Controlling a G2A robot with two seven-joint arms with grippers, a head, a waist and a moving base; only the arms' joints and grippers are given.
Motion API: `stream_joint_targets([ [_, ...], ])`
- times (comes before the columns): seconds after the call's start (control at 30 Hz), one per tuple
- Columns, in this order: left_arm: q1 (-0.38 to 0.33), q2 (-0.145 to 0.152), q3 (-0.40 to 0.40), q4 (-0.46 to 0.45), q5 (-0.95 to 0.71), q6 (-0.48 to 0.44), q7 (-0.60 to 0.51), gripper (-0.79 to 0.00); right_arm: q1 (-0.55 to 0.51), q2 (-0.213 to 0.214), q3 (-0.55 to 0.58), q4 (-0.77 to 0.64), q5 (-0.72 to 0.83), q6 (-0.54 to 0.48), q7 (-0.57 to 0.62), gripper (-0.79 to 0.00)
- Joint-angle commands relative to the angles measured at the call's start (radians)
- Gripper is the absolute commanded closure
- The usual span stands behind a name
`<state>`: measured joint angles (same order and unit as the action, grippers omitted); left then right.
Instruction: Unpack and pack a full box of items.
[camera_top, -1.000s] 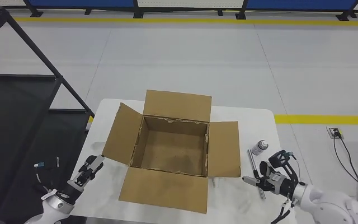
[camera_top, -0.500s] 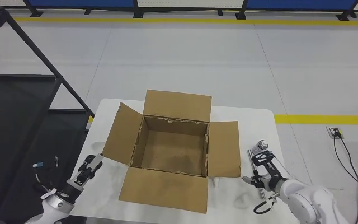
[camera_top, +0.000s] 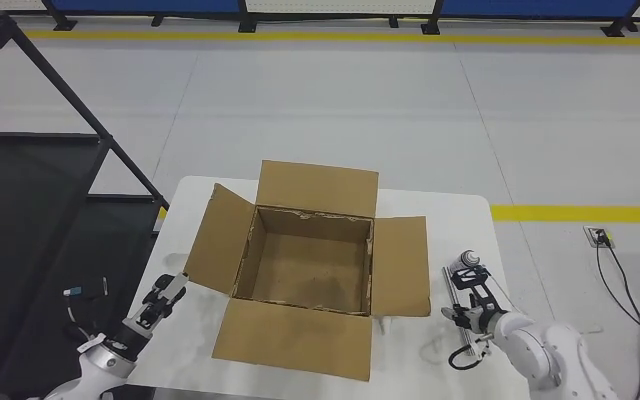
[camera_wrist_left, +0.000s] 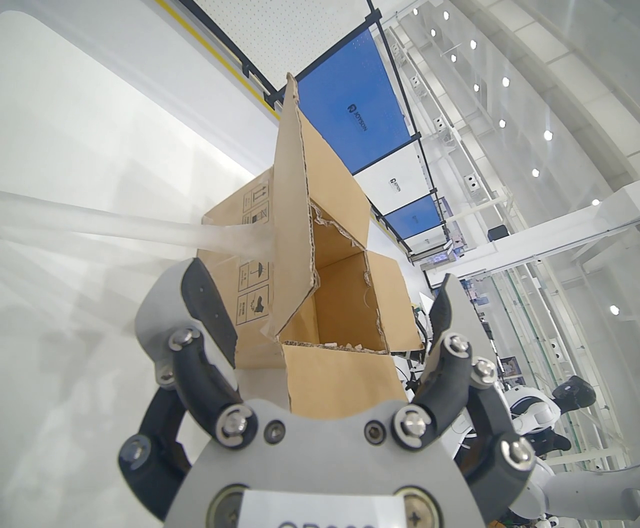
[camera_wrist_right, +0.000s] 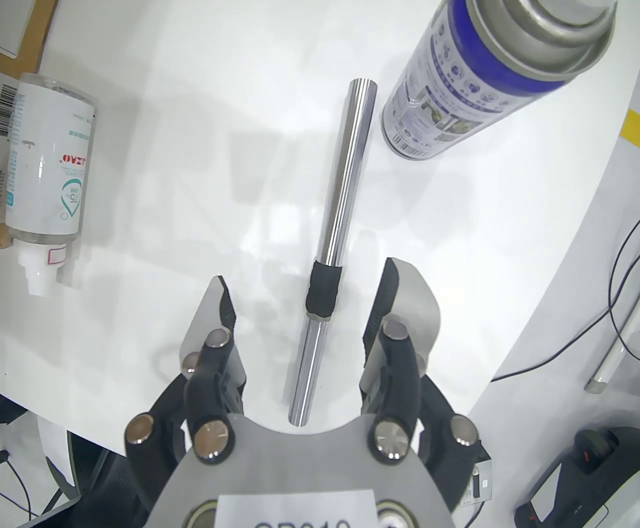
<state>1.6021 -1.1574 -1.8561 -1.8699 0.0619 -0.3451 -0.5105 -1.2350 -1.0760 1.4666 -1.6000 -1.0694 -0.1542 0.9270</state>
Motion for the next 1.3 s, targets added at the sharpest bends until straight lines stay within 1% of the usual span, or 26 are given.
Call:
stream_joint_targets([
  [0.0,0.0,0.001,0.001,0.0,0.0,0.0,0.002,-0.785,0.006,0.0,-0.003,0.007,0.001,0.003,0.004,-0.493],
  [0.03,0.0,0.001,0.002,0.0,0.0,0.0,0.003,-0.785,0.008,-0.001,-0.005,0.012,0.006,0.003,0.006,-0.474],
  [0.1,0.001,0.002,0.003,0.0,0.003,0.001,0.005,-0.785,0.012,-0.001,-0.008,0.023,0.01,0.007,0.005,-0.388],
  [0.23,0.003,0.003,0.005,0.0,0.003,0.002,0.011,-0.785,0.02,-0.002,-0.011,0.044,0.019,0.018,-0.007,-0.366],
  [0.57,0.009,0.006,0.005,0.0,0.006,-0.001,0.022,-0.785,0.041,-0.005,-0.034,0.083,0.014,0.04,-0.017,-0.351],
  [0.8,0.01,0.008,0.005,-0.002,0.008,-0.003,0.027,-0.785,0.05,-0.006,-0.048,0.093,0.009,0.046,-0.012,-0.283],
  [0.93,0.011,0.009,0.002,-0.001,0.003,-0.006,0.028,-0.785,0.057,-0.007,-0.058,0.099,0.001,0.056,-0.007,-0.265],
  [1.03,0.012,0.01,-0.003,0.001,-0.001,-0.008,0.028,-0.785,0.063,-0.008,-0.064,0.104,-0.004,0.063,-0.003,-0.234],
  [1.2,0.014,0.012,-0.007,0.003,-0.009,-0.013,0.03,-0.785,0.068,-0.009,-0.07,0.106,-0.01,0.073,0.0,-0.129],
  [1.27,0.016,0.012,-0.01,0.004,-0.012,-0.014,0.033,-0.785,0.07,-0.009,-0.071,0.105,-0.014,0.076,0.003,-0.015],
])
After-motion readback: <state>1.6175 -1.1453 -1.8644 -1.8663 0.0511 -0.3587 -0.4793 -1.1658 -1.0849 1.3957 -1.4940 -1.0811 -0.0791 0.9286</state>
